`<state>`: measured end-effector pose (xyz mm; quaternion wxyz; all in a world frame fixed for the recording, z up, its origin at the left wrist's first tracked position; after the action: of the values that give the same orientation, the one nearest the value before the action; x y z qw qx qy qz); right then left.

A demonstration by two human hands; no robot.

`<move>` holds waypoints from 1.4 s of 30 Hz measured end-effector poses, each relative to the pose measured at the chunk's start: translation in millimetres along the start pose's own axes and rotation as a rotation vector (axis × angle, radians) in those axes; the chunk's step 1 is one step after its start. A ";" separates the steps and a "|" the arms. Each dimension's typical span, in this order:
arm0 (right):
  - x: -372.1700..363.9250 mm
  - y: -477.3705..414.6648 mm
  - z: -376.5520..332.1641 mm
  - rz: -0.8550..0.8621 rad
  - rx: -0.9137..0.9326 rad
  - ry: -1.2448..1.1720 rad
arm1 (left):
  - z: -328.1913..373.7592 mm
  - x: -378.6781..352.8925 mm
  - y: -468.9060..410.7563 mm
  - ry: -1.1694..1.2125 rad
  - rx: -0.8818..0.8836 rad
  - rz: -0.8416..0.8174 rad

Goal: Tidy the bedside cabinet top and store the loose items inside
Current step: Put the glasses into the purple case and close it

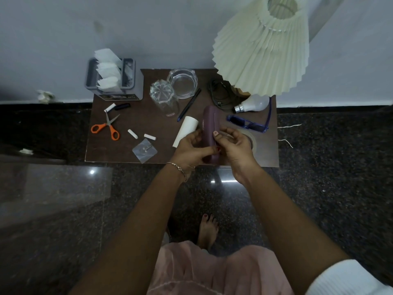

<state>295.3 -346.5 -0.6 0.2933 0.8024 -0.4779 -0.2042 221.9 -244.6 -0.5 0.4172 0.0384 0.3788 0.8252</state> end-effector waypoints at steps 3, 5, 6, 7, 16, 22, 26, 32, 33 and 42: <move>-0.9 0.8 -0.8 -0.025 -0.021 -0.014 | 4.8 -4.8 5.0 0.023 0.000 -0.047; 0.2 -0.1 -4.2 -0.043 -0.016 -0.024 | 5.6 -4.1 6.4 0.066 0.017 -0.026; 0.7 -0.6 -7.8 -0.053 0.004 -0.023 | 5.6 -1.6 6.3 0.099 0.036 0.007; 1.6 -0.9 -11.2 -0.056 0.029 -0.022 | 5.6 1.4 6.0 0.136 0.050 0.042; -1.9 3.9 -23.5 -0.074 0.121 0.167 | 11.0 0.7 5.7 0.302 0.045 0.057; -3.2 5.3 -28.1 -0.158 0.119 0.275 | 19.5 -0.5 8.0 0.293 0.061 0.080; 0.1 1.6 -37.3 -0.167 0.208 0.457 | 23.7 0.0 10.3 0.269 0.072 0.112; -13.8 11.8 -67.1 -0.142 0.625 1.230 | 22.3 -1.1 14.1 0.242 0.086 0.189; -18.8 13.5 -69.4 -0.145 0.673 1.356 | 21.5 -0.1 13.9 0.242 0.082 0.210; -31.6 23.1 -64.8 -0.153 0.741 1.560 | 18.6 1.0 19.0 0.225 0.072 0.275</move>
<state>305.2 -309.2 64.6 0.2427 0.7870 -0.1207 0.5542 215.8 -239.8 24.9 0.2538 0.0120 0.4436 0.8595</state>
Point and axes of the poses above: each hand's wrist, its own y-axis away from the middle knuckle, its own x-axis out of the back of the hand, z = x × y, the point moved 8 cm from there along -y, towards the middle knuckle, and after that the axes turned 8 degrees about y, right-handed, at the moved point
